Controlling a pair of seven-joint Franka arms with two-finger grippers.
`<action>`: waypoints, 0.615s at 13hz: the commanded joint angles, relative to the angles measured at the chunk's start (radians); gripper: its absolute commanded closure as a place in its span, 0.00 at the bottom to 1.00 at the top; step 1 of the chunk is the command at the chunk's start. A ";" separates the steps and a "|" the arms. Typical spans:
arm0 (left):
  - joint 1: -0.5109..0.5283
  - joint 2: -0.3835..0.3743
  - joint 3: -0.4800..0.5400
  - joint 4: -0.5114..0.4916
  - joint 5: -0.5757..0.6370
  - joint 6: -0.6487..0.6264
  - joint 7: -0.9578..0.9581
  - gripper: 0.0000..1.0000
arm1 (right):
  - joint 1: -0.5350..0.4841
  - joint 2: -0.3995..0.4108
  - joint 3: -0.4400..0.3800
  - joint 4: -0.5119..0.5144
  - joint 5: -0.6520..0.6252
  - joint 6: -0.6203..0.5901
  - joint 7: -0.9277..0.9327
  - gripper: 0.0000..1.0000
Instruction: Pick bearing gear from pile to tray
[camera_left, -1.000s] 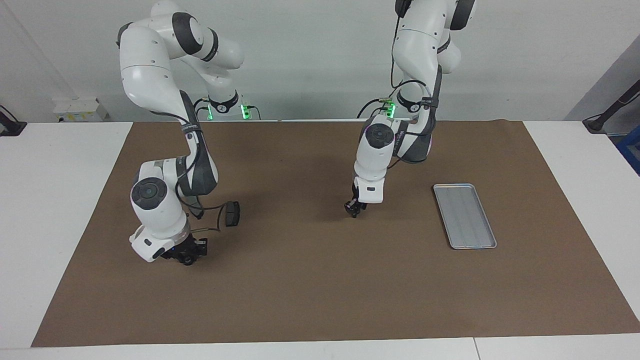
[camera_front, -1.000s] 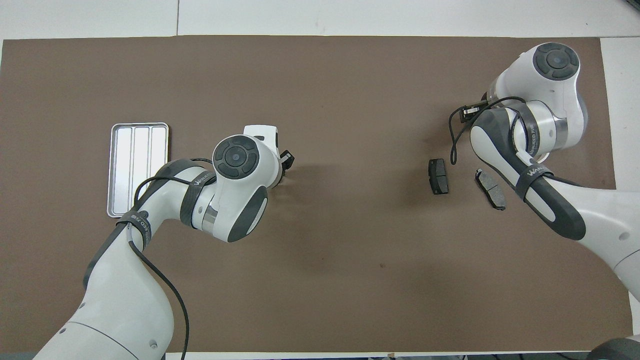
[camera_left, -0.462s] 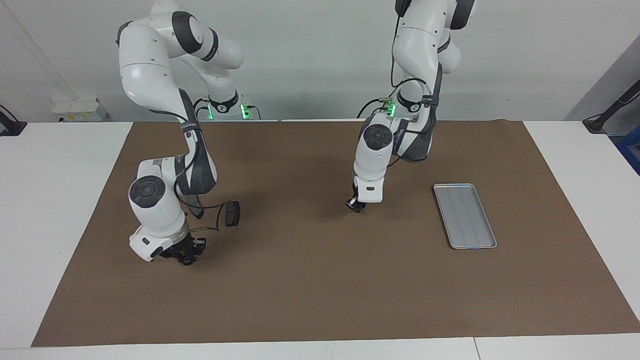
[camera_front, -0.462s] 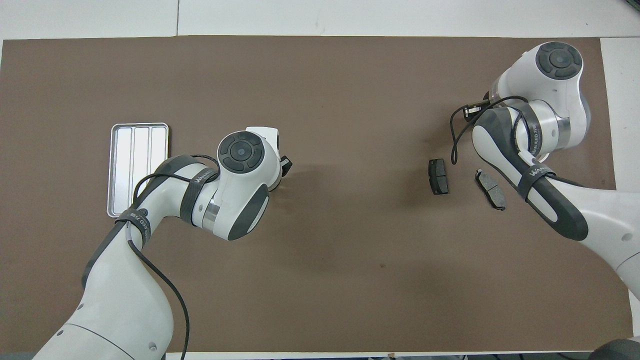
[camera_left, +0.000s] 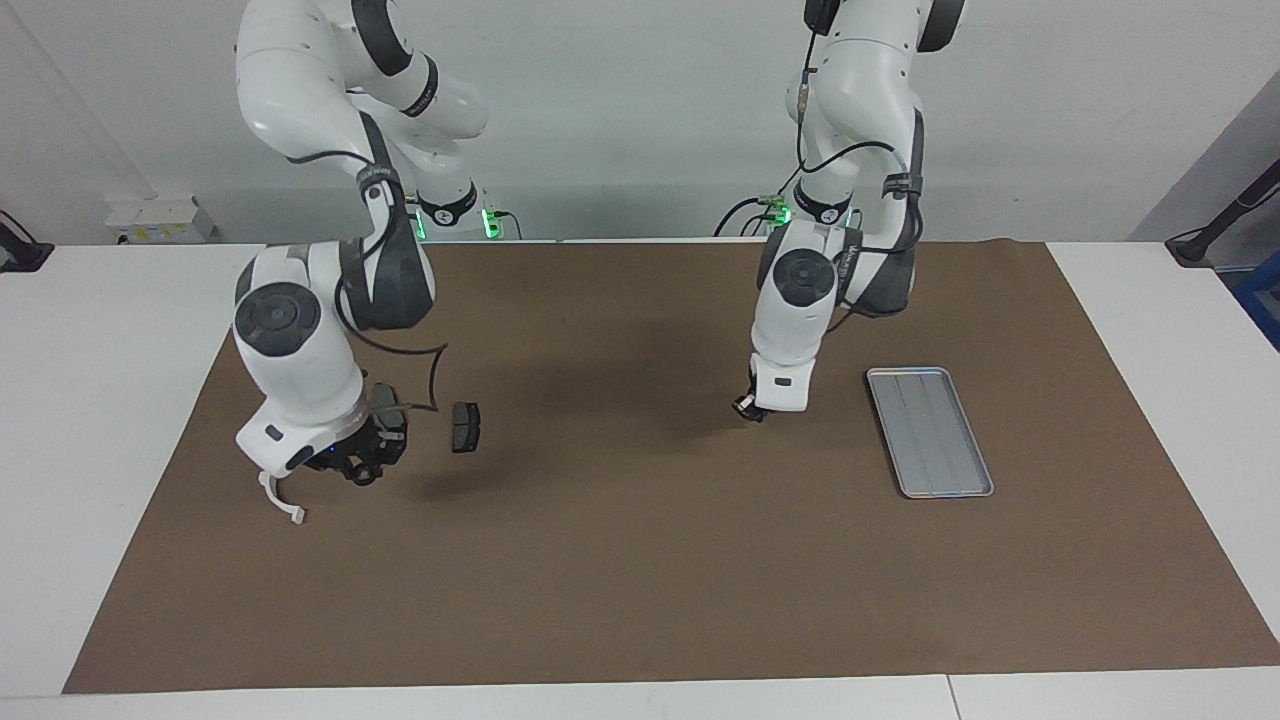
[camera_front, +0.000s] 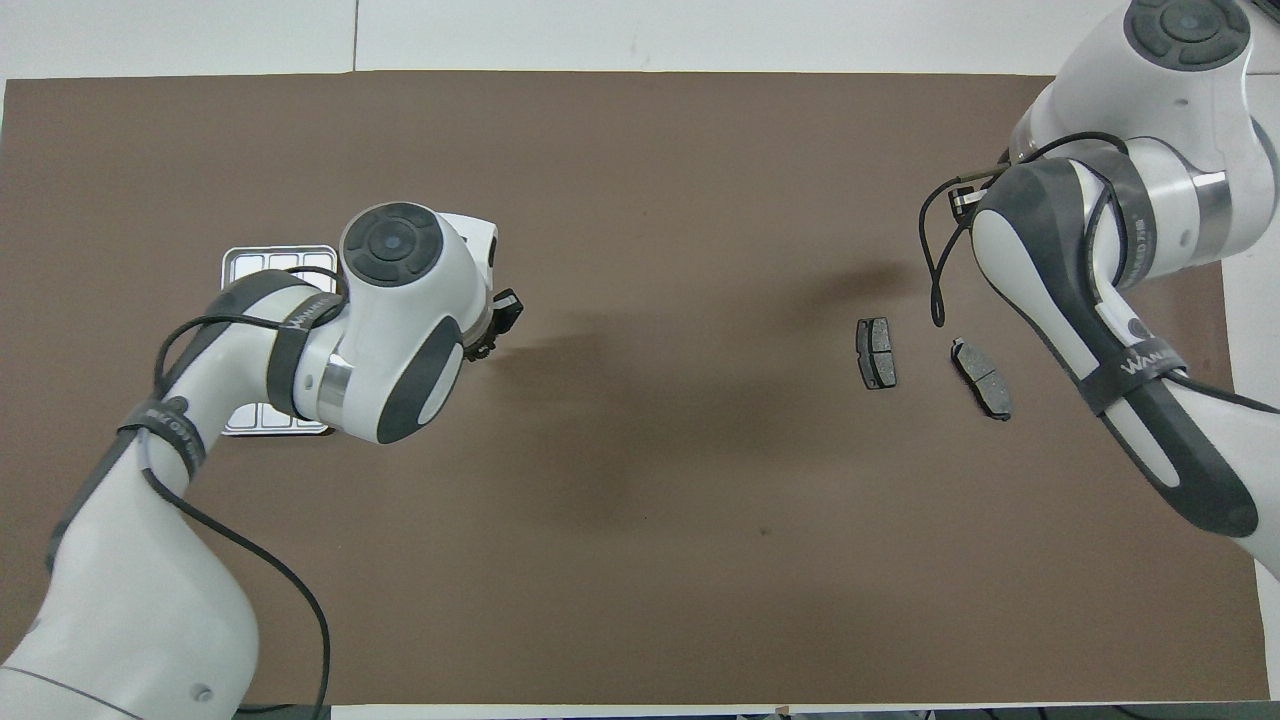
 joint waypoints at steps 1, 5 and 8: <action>0.105 -0.103 -0.009 -0.052 0.014 -0.056 0.243 1.00 | -0.007 -0.098 0.044 0.017 0.072 -0.111 0.006 1.00; 0.305 -0.114 -0.009 -0.050 0.001 -0.049 0.662 1.00 | 0.060 -0.207 0.050 0.020 0.240 -0.208 0.222 1.00; 0.411 -0.111 -0.009 -0.067 -0.014 0.019 0.843 1.00 | 0.196 -0.221 0.053 0.020 0.278 -0.204 0.565 1.00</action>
